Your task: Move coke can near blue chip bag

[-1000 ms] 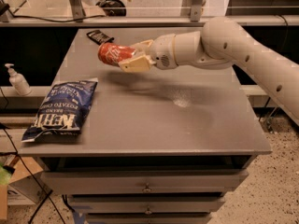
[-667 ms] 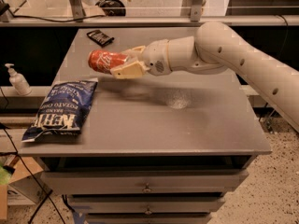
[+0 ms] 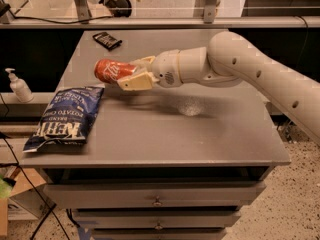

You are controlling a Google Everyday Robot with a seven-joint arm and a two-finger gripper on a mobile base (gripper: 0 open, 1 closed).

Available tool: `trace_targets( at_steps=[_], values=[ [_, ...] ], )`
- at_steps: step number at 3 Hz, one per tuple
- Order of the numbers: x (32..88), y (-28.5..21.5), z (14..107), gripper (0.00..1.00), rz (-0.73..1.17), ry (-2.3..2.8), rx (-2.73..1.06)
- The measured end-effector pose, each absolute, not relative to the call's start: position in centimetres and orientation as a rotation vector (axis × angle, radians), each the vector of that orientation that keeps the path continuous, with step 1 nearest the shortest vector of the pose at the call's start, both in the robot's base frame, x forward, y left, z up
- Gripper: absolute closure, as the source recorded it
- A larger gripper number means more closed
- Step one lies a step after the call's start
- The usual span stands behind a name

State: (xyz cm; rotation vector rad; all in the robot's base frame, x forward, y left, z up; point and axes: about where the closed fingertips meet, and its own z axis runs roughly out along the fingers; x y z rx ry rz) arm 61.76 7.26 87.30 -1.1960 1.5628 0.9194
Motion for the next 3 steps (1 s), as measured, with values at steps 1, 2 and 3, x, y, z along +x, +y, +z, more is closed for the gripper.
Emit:
trace_targets(
  at_steps=[1, 2, 3],
  values=[
    [62.17, 6.74, 87.53, 0.13, 0.893, 1.564, -1.17],
    [62.1, 6.99, 87.52, 0.0, 0.897, 1.563, -1.174],
    [62.09, 7.0, 87.52, 0.0, 0.897, 1.563, -1.174]
  ],
)
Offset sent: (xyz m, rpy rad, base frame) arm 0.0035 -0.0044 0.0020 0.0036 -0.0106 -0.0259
